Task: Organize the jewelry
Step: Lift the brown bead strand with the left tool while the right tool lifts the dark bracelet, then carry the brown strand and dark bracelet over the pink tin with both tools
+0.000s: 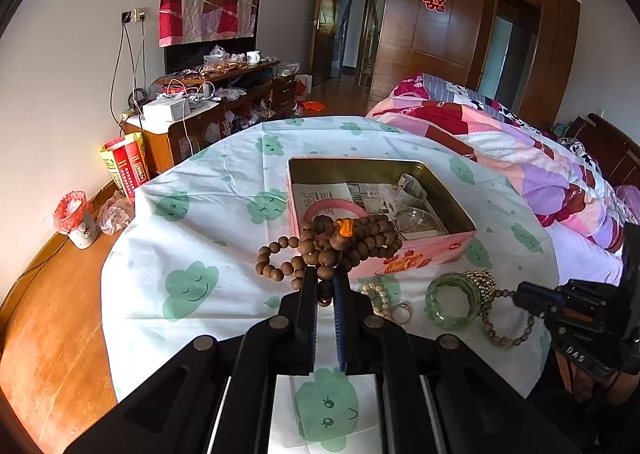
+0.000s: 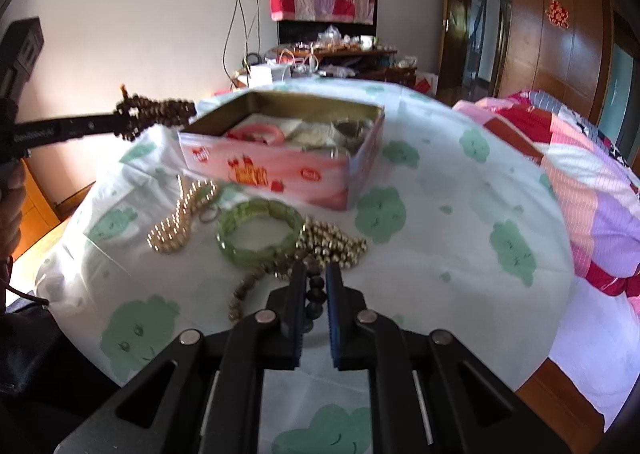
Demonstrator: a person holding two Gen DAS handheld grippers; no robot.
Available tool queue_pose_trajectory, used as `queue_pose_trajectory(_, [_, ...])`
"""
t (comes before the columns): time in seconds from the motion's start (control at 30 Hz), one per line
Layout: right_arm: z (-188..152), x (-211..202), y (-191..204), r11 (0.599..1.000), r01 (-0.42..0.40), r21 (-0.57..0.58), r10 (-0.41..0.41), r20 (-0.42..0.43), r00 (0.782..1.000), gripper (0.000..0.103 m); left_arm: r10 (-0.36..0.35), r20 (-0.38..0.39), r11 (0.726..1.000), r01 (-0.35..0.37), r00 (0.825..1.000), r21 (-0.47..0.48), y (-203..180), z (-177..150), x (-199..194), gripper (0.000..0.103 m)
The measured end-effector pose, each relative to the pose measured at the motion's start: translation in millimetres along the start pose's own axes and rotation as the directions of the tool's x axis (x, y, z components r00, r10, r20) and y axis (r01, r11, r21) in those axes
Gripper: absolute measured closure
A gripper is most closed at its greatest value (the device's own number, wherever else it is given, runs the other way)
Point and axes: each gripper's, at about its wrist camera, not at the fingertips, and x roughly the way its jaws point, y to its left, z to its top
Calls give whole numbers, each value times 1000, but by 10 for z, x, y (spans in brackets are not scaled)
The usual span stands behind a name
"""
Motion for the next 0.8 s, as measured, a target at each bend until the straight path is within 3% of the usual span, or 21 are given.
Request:
queue_pose_trajectory(0.4, [308,-204,46,1000,-4,-21,6,98,995,91,7,24,999,-8,1000,40,-36,192,-1,97])
queue_pose_trajectory(0.8, [798,-142,7,999,-29,-35,35,173,984,91,27,26,996,-29,999,84,-78,460,239,97])
